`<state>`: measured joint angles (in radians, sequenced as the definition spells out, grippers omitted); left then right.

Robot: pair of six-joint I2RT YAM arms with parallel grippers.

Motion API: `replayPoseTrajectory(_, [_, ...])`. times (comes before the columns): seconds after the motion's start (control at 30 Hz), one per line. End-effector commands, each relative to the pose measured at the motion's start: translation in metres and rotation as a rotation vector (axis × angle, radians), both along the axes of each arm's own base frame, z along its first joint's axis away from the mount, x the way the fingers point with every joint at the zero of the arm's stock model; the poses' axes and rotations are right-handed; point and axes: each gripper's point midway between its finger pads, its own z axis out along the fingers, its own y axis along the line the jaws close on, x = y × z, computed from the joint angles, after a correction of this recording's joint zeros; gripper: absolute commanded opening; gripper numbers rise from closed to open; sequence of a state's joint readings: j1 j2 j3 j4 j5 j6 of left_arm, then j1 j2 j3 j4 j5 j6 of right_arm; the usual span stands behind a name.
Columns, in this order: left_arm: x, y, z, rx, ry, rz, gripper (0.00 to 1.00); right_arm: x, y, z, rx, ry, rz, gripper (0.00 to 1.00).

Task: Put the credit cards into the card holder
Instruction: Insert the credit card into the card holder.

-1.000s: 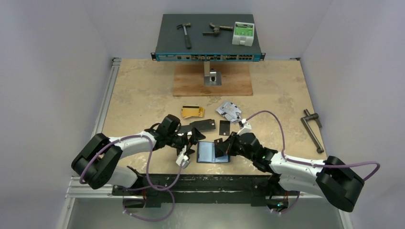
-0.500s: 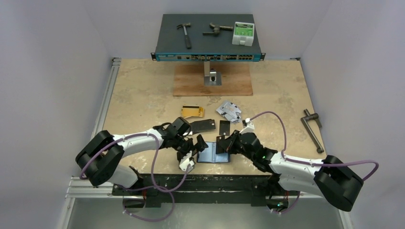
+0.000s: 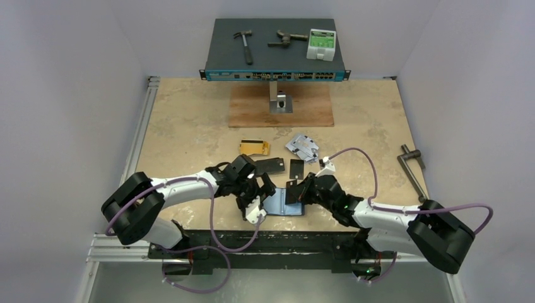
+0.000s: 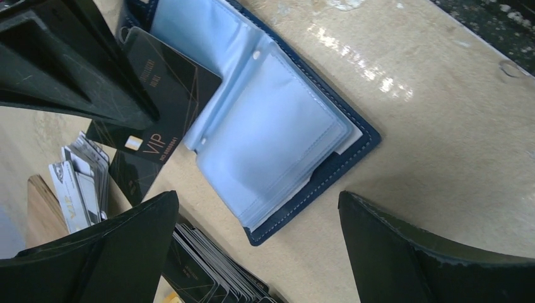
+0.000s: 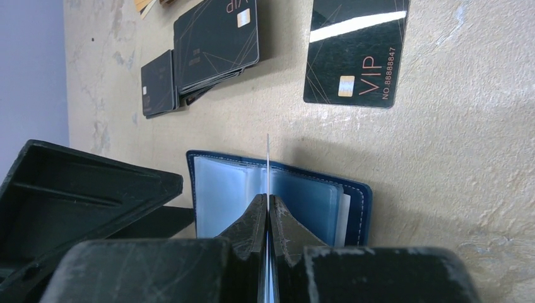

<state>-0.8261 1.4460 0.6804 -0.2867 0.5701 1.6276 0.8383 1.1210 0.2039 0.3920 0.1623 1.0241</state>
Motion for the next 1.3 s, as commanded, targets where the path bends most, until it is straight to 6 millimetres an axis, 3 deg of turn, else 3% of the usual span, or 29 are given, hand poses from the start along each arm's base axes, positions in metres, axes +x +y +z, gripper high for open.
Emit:
replayPoseTrajectory(0.0, [0.005, -0.004, -0.009, -0.01, 0.009, 0.094, 1.0, 0.016, 0.012, 0.021, 0.037, -0.063, -0.005, 0.0])
replayPoseTrajectory(0.2, [-0.004, -0.019, -0.007, -0.036, 0.046, 0.159, 1.0, 0.021, 0.013, 0.022, 0.01, -0.065, -0.018, 0.0])
replayPoseTrajectory(0.53, [-0.023, -0.02, -0.026, -0.009, 0.108, 0.176, 1.0, 0.023, -0.003, 0.039, -0.023, -0.092, -0.066, 0.0])
replayPoseTrajectory(0.67, [-0.028, -0.001, -0.031, 0.061, 0.102, 0.168, 1.0, 0.018, -0.008, 0.034, -0.015, -0.088, -0.072, 0.0])
replayPoseTrajectory(0.97, [-0.036, 0.041, -0.028, 0.204, 0.046, 0.064, 1.0, 0.023, 0.002, 0.02, -0.041, -0.087, -0.035, 0.0])
replayPoseTrajectory(1.07, [-0.028, 0.032, -0.018, 0.168, 0.044, 0.075, 1.0, 0.023, 0.002, 0.018, -0.042, -0.096, -0.029, 0.0])
replayPoseTrajectory(1.17, [-0.011, 0.005, 0.001, 0.084, 0.066, 0.134, 1.0, 0.02, 0.001, 0.014, -0.039, -0.096, -0.024, 0.0])
replayPoseTrajectory(1.27, [-0.003, -0.01, 0.005, 0.076, 0.112, 0.174, 1.0, 0.018, -0.002, 0.013, -0.035, -0.099, -0.027, 0.0])
